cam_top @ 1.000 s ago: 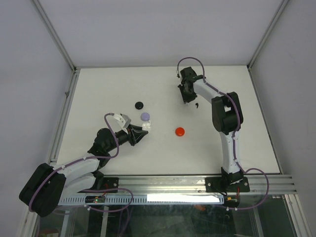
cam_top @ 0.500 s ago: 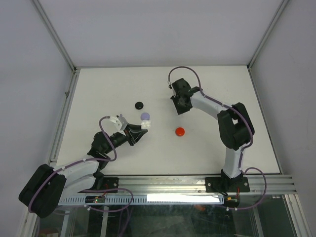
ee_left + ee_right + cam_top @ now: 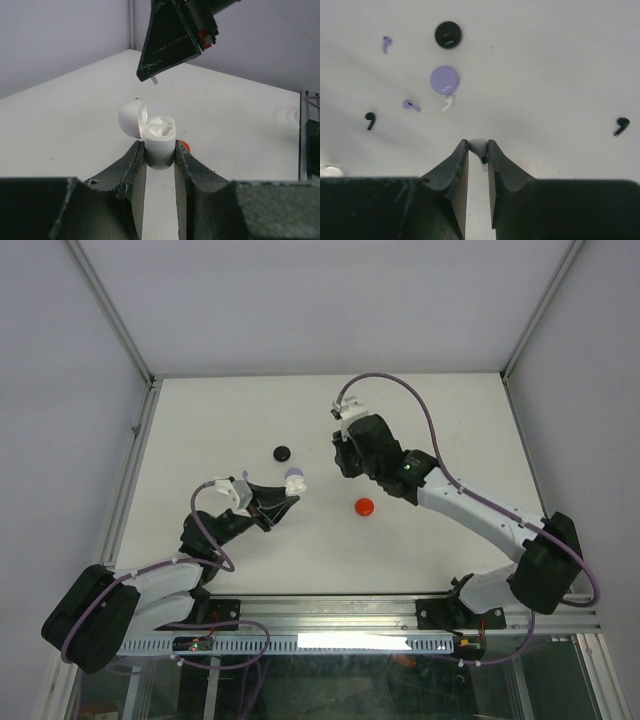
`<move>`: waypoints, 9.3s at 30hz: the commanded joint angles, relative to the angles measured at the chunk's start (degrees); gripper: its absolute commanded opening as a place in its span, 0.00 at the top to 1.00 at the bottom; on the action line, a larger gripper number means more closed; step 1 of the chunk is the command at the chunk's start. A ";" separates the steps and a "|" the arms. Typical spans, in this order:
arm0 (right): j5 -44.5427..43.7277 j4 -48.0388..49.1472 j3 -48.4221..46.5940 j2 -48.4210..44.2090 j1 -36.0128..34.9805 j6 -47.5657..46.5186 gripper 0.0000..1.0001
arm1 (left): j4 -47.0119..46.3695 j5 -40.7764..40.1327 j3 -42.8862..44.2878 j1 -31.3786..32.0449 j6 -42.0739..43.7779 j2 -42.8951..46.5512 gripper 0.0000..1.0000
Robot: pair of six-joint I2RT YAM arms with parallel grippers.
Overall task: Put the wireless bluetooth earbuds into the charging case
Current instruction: Place the earbud in the charging case, then pick up the earbud from the center of the board, then place the earbud in the charging case.
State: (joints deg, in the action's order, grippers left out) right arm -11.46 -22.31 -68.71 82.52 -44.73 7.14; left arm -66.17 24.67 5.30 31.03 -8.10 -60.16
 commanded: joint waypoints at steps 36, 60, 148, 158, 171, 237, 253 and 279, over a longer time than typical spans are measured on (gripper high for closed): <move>12.08 50.87 24.51 -17.23 -18.88 -2.47 0.80 | -23.97 11.38 0.10 -0.12 8.53 -3.92 1.00; 6.67 49.62 25.81 -15.05 -20.12 -2.13 0.70 | -23.95 5.04 -0.01 0.19 3.28 -1.52 1.00; -0.24 2.28 5.68 19.35 -5.70 2.89 0.79 | 8.36 -27.43 -3.98 0.26 4.91 12.19 1.00; 5.55 -6.07 0.24 20.96 -4.29 0.55 0.67 | 8.16 -25.00 -3.51 0.26 5.09 11.13 1.00; 7.68 -6.65 -2.19 25.30 -3.17 -1.72 0.71 | 8.19 -22.91 -2.75 0.22 5.09 9.70 1.00; -2.04 40.22 18.45 -19.29 -23.98 -27.73 0.82 | -8.49 6.79 5.12 0.32 -13.84 1.79 1.00; -2.50 38.02 18.74 -17.32 -24.79 -28.98 0.81 | -8.15 6.02 5.16 0.33 -18.23 3.61 1.00; 6.02 36.91 20.92 -18.92 -24.80 -27.11 0.72 | -5.40 3.68 5.95 0.28 -20.47 4.17 1.00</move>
State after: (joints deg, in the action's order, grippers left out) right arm -8.73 13.04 -48.75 65.10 -69.01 -21.30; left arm -68.03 29.65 9.52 31.14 -27.49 -57.06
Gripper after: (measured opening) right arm 0.263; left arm 0.251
